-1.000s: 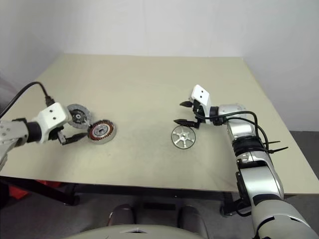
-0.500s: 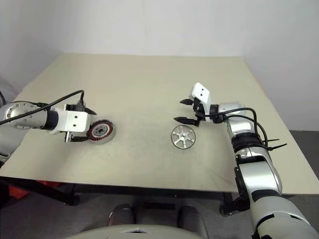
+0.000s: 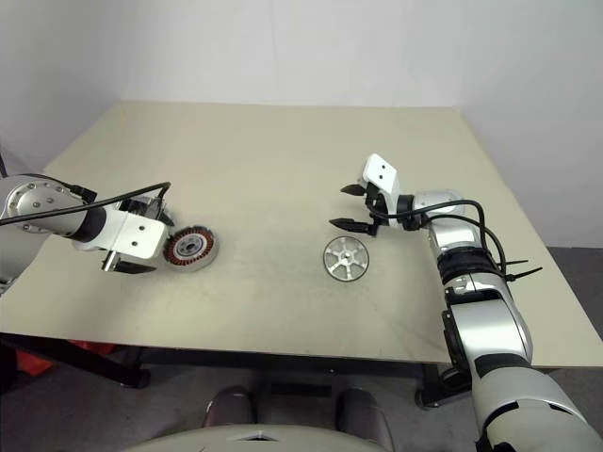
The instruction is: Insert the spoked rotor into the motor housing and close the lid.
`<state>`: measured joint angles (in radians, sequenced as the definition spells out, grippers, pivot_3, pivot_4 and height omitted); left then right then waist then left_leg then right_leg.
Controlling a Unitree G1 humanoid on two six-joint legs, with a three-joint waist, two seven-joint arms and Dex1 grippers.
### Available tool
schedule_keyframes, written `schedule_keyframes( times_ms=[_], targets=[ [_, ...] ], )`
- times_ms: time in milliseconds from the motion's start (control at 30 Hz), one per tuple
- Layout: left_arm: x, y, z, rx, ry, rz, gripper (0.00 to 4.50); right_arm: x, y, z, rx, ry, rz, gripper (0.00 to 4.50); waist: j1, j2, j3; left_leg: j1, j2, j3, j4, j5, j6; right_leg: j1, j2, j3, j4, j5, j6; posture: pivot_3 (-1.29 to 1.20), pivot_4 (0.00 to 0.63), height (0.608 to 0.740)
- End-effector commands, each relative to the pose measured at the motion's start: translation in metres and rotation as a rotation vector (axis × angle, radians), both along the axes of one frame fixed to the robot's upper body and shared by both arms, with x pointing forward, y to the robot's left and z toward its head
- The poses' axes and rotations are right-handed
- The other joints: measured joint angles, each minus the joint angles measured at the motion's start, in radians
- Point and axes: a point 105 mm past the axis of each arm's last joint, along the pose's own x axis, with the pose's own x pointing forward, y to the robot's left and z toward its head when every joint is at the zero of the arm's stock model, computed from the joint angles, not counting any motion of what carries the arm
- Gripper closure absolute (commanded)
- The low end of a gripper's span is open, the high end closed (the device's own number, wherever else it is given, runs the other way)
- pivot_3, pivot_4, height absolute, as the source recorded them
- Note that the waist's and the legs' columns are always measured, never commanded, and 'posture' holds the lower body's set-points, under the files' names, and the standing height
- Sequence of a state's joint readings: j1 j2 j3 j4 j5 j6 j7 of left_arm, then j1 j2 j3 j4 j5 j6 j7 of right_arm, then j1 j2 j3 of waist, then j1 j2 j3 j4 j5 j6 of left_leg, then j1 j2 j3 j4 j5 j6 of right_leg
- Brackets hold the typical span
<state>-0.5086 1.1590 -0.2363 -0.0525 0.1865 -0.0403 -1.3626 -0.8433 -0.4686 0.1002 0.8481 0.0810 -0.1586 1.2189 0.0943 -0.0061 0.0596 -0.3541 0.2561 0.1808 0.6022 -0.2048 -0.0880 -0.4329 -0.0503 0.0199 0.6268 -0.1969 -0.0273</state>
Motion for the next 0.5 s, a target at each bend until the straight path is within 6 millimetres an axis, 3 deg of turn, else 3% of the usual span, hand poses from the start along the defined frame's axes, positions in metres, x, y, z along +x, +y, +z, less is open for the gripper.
schedule_keyframes(
  times_ms=[33, 200, 500],
  targets=[
    [-0.003, 0.004, 0.002, 0.044, -0.001, -0.012, 0.03, 0.005, 0.004, 0.022, 0.026, -0.073, 0.007, 0.18, 0.0, 0.0, 0.0, 0.0, 0.0, 0.0, 0.0, 0.0, 0.0, 0.0, 0.0, 0.0, 0.0, 0.0, 0.0, 0.0, 0.0, 0.74],
    [-0.005, 0.011, -0.009, 0.083, 0.025, -0.018, 0.03, 0.005, 0.007, 0.028, 0.039, -0.084, 0.01, 0.18, 0.0, 0.0, 0.0, 0.0, 0.0, -0.001, 0.0, 0.0, 0.0, 0.0, 0.0, -0.001, 0.0, 0.0, 0.0, 0.0, 0.0, 0.74],
    [0.017, 0.012, -0.031, 0.099, 0.002, -0.015, 0.03, 0.004, 0.017, 0.034, 0.059, -0.096, 0.023, 0.18, 0.001, 0.0, 0.0, 0.0, 0.0, -0.002, 0.0, 0.001, -0.001, 0.0, 0.0, -0.002, 0.002, 0.0, 0.0, 0.0, 0.0, 0.74]
  ],
)
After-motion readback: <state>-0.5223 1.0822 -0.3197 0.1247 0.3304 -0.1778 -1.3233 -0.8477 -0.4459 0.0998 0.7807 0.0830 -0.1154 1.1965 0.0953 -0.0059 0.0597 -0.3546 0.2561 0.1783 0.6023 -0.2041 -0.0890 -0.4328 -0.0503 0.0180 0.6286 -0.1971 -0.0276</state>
